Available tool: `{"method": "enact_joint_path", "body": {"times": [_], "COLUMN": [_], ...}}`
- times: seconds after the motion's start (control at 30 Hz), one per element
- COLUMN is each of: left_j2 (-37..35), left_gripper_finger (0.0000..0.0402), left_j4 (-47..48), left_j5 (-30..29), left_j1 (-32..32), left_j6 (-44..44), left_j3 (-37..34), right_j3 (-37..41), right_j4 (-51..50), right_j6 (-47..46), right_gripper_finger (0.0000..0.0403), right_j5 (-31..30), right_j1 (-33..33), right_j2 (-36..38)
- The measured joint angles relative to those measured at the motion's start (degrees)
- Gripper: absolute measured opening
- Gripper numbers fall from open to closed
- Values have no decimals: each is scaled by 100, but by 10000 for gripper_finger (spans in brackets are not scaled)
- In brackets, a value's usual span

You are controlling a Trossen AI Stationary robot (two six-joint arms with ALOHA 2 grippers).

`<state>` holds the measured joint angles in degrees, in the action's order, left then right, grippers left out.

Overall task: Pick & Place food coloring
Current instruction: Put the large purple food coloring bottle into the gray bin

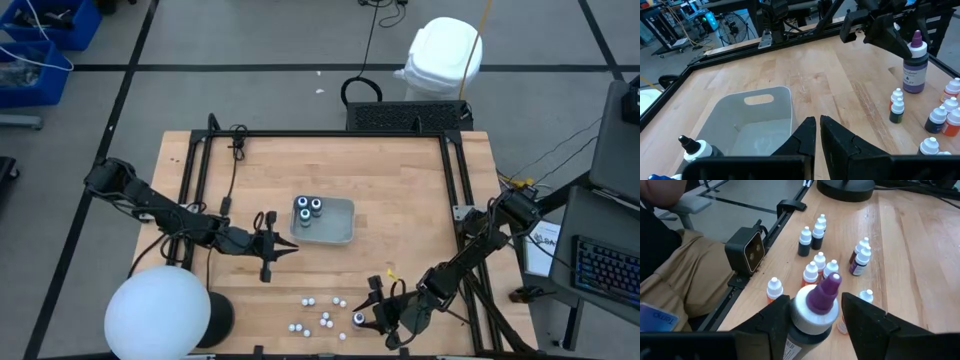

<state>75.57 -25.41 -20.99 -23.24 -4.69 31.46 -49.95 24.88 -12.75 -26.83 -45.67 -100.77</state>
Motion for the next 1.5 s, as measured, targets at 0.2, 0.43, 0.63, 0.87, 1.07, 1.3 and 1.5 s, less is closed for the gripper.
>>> {"method": "enact_joint_path", "body": {"times": [0.2,0.43,0.63,0.87,1.07,1.3,1.5], "left_j2": [0,0,2,2,2,2,2], "left_gripper_finger": [35,35,35,35,35,35,35], "left_j4": [-4,-7,-275,-518,-563,-405,-148], "left_j5": [-4,-5,-9,-9,-9,-163,-301], "left_j1": [2,2,2,6,7,46,50], "left_j6": [-236,-223,-249,-292,-355,-448,-464], "left_j3": [0,0,2,4,4,4,4], "right_j3": [-7,-7,-27,-68,-74,-76,-76], "right_j4": [-71,-84,-287,-684,-680,-637,-613], "right_j6": [-4,69,716,1629,2409,2732,2695], "right_gripper_finger": [129,113,113,113,115,116,114], "right_j5": [-4,-15,-359,-447,-310,290,747], "right_j1": [-2,-4,30,293,942,1994,2815], "right_j2": [2,8,542,1541,2052,2135,2024]}}
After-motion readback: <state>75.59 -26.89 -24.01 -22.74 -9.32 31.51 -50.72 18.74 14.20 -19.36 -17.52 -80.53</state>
